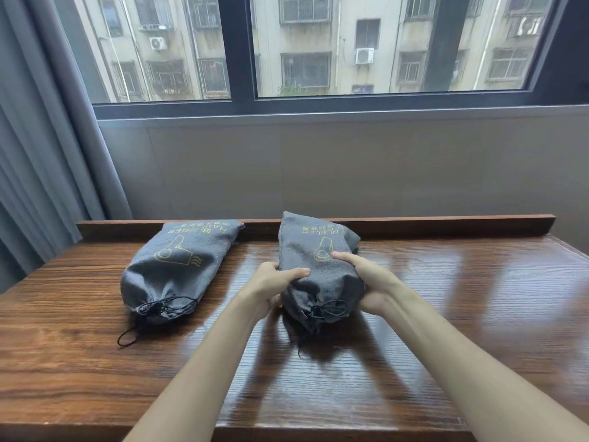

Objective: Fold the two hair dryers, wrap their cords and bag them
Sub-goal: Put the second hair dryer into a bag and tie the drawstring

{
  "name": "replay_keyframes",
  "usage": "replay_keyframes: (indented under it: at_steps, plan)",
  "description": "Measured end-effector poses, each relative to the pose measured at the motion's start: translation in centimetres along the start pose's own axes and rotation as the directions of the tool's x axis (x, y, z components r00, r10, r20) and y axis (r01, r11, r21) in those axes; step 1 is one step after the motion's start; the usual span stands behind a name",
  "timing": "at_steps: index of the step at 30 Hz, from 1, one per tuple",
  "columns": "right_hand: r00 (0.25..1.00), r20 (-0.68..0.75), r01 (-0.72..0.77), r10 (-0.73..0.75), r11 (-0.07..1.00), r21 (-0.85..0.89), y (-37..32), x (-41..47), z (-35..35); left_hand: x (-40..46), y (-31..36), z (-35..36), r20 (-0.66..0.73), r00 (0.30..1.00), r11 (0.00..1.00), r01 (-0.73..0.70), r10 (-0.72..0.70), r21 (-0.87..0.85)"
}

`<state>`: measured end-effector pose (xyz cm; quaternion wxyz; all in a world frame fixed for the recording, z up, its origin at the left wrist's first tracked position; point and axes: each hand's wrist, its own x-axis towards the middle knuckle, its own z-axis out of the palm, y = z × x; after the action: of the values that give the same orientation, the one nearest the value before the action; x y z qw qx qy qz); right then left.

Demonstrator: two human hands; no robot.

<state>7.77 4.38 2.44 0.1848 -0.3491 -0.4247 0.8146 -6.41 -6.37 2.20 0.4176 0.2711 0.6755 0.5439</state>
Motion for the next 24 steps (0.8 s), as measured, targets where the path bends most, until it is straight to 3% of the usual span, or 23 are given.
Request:
replay_keyframes:
  at_steps: [7, 11, 15, 20, 24]
  plan:
    - [0.995, -0.077, 0.068, -0.065, 0.997, 0.037, 0.3, 1.3, -1.1, 1.1, -0.3, 0.5, 0.048, 0.998, 0.999, 0.031, -0.029, -0.034]
    - [0.981, -0.030, 0.193, -0.191, 0.977, 0.094, 0.8, 2.5, -0.9, 2.1, -0.3, 0.6, 0.108, 0.993, 0.991, 0.065, -0.052, -0.118]
    - [0.970, 0.007, 0.241, -0.241, 0.969, 0.046, 0.4, 3.8, -1.0, 3.5, -0.5, 0.0, 0.165, 0.984, 0.977, 0.092, -0.060, -0.195]
    - [0.974, 0.018, 0.225, -0.227, 0.972, 0.072, -0.1, 5.0, -0.8, 5.1, 0.0, -0.4, 0.190, 0.976, 0.954, 0.153, -0.105, -0.258]
    - [0.971, -0.088, 0.225, -0.221, 0.974, 0.038, -0.6, 4.8, -0.6, 5.1, 1.4, 0.1, 0.188, 0.971, 0.945, 0.197, -0.150, -0.262]
